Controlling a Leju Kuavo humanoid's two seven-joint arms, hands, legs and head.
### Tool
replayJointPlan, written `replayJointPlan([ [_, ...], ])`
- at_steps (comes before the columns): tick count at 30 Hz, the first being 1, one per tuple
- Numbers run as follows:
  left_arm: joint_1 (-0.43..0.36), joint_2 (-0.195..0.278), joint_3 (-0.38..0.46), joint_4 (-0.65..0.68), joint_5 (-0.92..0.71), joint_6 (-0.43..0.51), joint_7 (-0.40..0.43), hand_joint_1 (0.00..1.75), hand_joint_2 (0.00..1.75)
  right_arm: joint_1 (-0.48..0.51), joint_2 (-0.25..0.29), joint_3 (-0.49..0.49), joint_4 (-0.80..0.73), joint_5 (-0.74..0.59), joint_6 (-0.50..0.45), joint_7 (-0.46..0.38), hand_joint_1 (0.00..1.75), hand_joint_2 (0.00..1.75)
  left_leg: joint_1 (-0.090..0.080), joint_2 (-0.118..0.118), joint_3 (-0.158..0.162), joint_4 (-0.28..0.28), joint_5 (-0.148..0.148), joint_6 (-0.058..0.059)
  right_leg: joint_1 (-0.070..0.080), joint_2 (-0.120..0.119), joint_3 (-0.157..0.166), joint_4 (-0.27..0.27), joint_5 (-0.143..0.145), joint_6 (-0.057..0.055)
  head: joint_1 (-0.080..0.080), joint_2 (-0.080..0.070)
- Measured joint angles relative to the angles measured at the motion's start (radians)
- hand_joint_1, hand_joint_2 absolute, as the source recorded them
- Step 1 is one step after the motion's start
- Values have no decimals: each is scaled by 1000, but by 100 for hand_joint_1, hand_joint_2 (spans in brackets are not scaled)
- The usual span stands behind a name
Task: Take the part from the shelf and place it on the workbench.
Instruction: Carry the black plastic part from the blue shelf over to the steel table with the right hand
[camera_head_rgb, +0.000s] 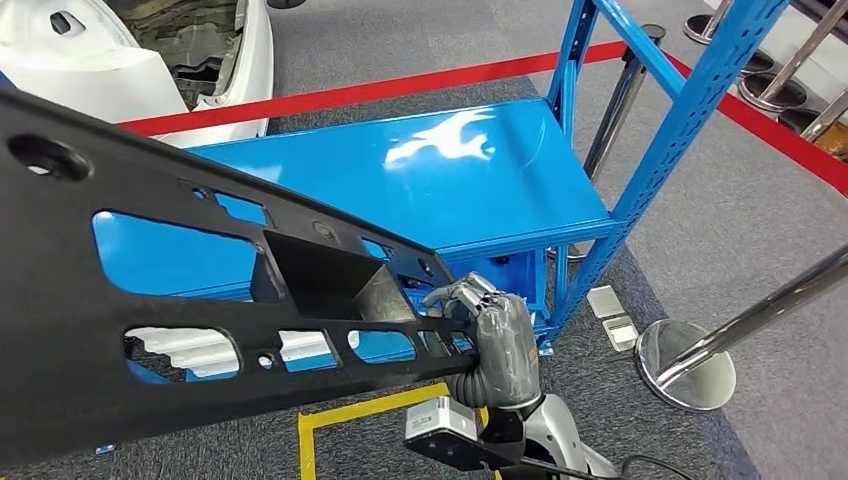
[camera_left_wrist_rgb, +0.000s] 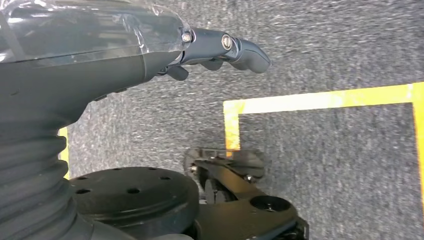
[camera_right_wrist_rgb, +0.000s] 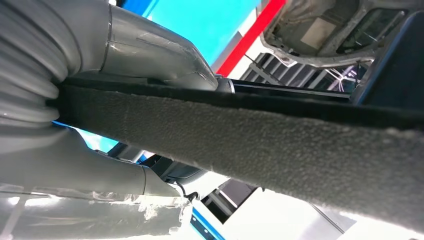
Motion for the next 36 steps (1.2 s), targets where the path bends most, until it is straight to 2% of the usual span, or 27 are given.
replayJointPlan([
  [4,1,0,0,1,0,0,0,0,175,0,0,1,3,-1,0,-1,175,175,1,0,42,-48,34,1,0,0,-8,3,5,2,-5,0],
  [6,1,0,0,1,0,0,-1,0,175,0,0,1,4,-4,0,-5,175,175,-2,-1,117,-177,65,10,2,0,-16,8,10,9,-11,0],
  [8,2,0,0,1,3,1,-3,0,175,0,0,1,5,-9,0,-12,175,175,-6,-2,178,-294,92,20,3,1,-23,12,19,23,-15,0],
  [10,4,0,0,2,7,1,-5,0,175,1,1,1,7,-11,-1,-14,175,175,-4,1,171,-302,100,31,2,2,-27,15,22,35,-16,0],
  [11,4,-1,0,2,8,1,-5,0,175,1,1,1,8,-12,-1,-15,175,175,-2,2,168,-306,106,38,1,2,-32,25,11,40,-14,0],
  [12,4,-1,0,2,10,2,-6,0,175,1,1,2,8,-12,-1,-16,175,175,0,4,162,-310,113,47,1,3,-44,53,-16,43,-11,0],
  [15,5,-2,1,2,15,6,-9,0,175,3,1,3,12,-14,0,-18,175,175,-2,7,137,-307,130,60,-2,4,-102,224,-131,52,0,0],
  [16,6,-2,1,3,17,8,-9,0,175,4,1,3,13,-15,0,-18,175,175,-3,7,128,-303,133,61,-3,4,-113,270,-149,55,2,0],
  [17,7,-2,1,3,18,10,-10,0,175,4,1,3,15,-17,0,-18,175,175,-3,7,118,-298,136,60,-3,4,-107,282,-146,56,3,0],
  [18,8,-2,1,3,19,11,-11,0,175,4,1,3,17,-17,0,-18,175,175,-3,7,108,-292,139,59,-4,4,-82,255,-125,56,3,0],
  [20,8,-3,2,3,19,11,-12,0,175,3,2,4,19,-19,0,-19,175,175,-3,6,91,-278,143,55,-3,4,5,123,-74,51,7,0],
  [21,8,-4,2,3,19,12,-12,0,175,2,2,4,19,-19,0,-20,175,175,-3,6,85,-273,145,51,-1,5,38,64,-60,48,9,0],
  [22,8,-4,2,3,19,12,-12,0,175,2,3,4,19,-19,0,-20,175,175,-4,6,80,-270,149,45,1,6,57,26,-55,45,11,0],
  [24,9,-5,2,3,19,12,-12,0,175,2,4,4,20,-19,0,-21,175,175,-5,6,74,-268,159,31,6,8,57,8,-52,37,12,0],
  [26,11,-5,2,3,18,13,-12,0,175,2,4,4,21,-19,0,-22,175,175,-5,4,69,-263,157,18,3,7,48,3,-41,24,12,0],
  [27,11,-5,2,4,17,13,-12,0,175,1,5,4,21,-20,0,-23,175,175,-5,3,61,-243,137,12,0,5,42,0,-33,16,9,0],
  [28,11,-5,2,4,17,14,-12,0,175,1,7,4,21,-21,0,-24,175,175,-3,2,45,-203,102,6,-2,3,35,-2,-26,9,5,0],
  [30,12,-5,2,4,18,14,-12,0,175,2,9,4,22,-23,-1,-25,175,175,-1,2,3,-76,18,-3,-2,1,18,-2,-12,1,-10,0],
  [31,12,-5,2,4,19,14,-12,0,175,3,10,4,22,-25,-1,-25,175,175,-1,2,-11,-20,-6,-5,-1,1,9,-1,-6,0,-17,0],
  [32,13,-5,2,4,19,15,-12,0,175,4,10,4,22,-27,-2,-25,175,175,-1,2,-11,5,-9,-5,-1,1,0,0,0,0,-21,0],
  [33,13,-5,2,4,19,15,-12,0,175,5,10,4,22,-29,-2,-25,175,175,-1,2,9,-6,7,-3,-1,1,-8,1,5,1,-23,0],
  [34,13,-5,2,4,19,15,-12,0,175,6,10,4,22,-29,-2,-25,175,175,-1,2,45,-52,34,0,0,1,-15,3,10,3,-24,0],
  [36,11,-5,2,4,19,15,-12,0,175,6,10,4,22,-30,-4,-25,175,175,-3,1,139,-199,80,10,1,2,-24,7,18,8,-26,0],
])
